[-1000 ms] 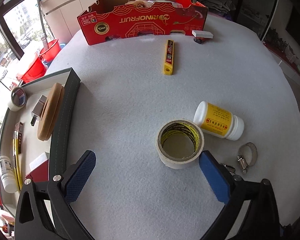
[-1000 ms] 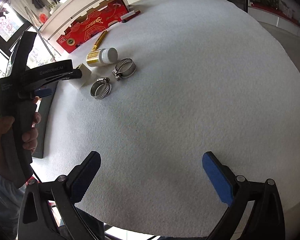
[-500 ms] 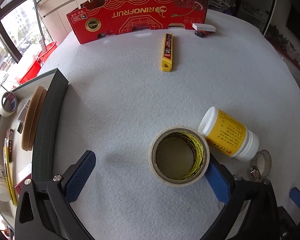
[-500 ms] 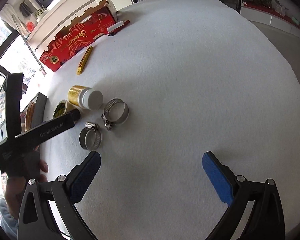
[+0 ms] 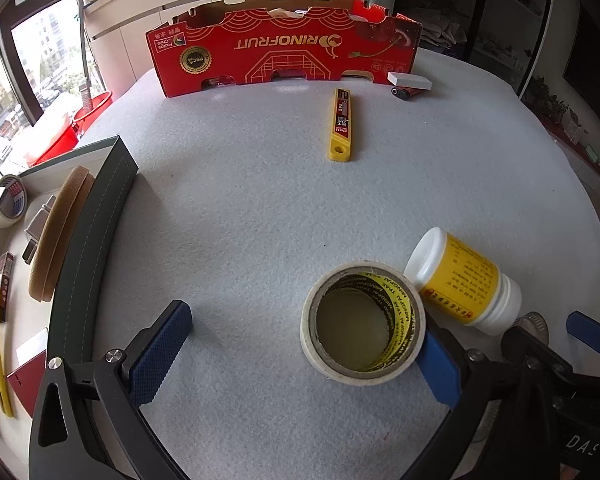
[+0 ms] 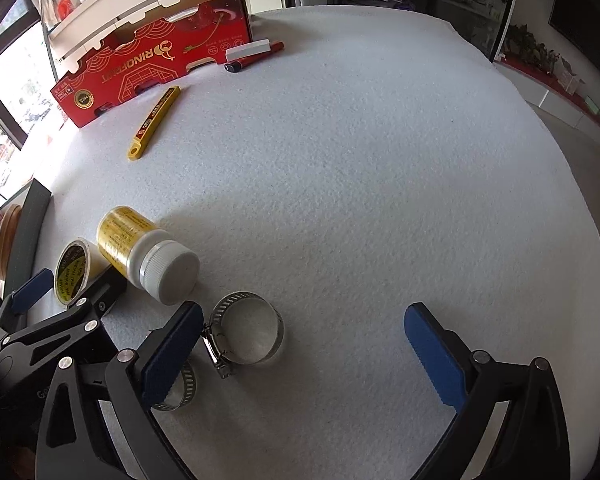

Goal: Organize rigid objects
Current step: 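Grasp the white tape roll with the left gripper while the right grasps a metal hose clamp, then carry the tape roll and hose clamp back toward the tray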

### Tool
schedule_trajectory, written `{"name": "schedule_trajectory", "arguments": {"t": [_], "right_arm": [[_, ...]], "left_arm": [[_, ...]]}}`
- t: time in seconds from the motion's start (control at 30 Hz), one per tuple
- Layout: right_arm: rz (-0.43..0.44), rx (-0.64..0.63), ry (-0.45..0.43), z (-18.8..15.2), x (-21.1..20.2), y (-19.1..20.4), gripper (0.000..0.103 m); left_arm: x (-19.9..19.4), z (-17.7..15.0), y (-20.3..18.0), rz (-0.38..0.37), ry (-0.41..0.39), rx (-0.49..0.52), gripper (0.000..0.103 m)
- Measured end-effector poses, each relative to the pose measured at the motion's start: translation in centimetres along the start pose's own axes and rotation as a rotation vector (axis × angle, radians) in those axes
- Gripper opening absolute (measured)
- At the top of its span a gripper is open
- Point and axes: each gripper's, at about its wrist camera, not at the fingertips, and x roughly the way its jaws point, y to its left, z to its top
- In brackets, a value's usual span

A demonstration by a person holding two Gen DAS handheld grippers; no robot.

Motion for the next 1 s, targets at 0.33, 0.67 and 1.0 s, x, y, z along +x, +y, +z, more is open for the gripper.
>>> {"name": "schedule_trajectory", "arguments": {"t": [0.33, 0.67, 1.0], "right_arm": [[-0.013, -0.151, -0.004, -0.5, -1.1, 2.3, 0.042], [0.089, -0.015, 0.019, -5.0, -4.0, -0.5, 0.042], [0.144, 0.055, 0.031, -9.8, -6.9, -1.8, 0.042]], "left_arm": [[-0.8, 0.3, -1.2, -0.037, 0.050, 0.071, 0.073], [-3.8, -3.2, -2.0, -0.054, 0.074, 0.131, 0.052], [-9.7, -8.7, -1.5, -0.126, 0.050, 0.118, 0.052]]}}
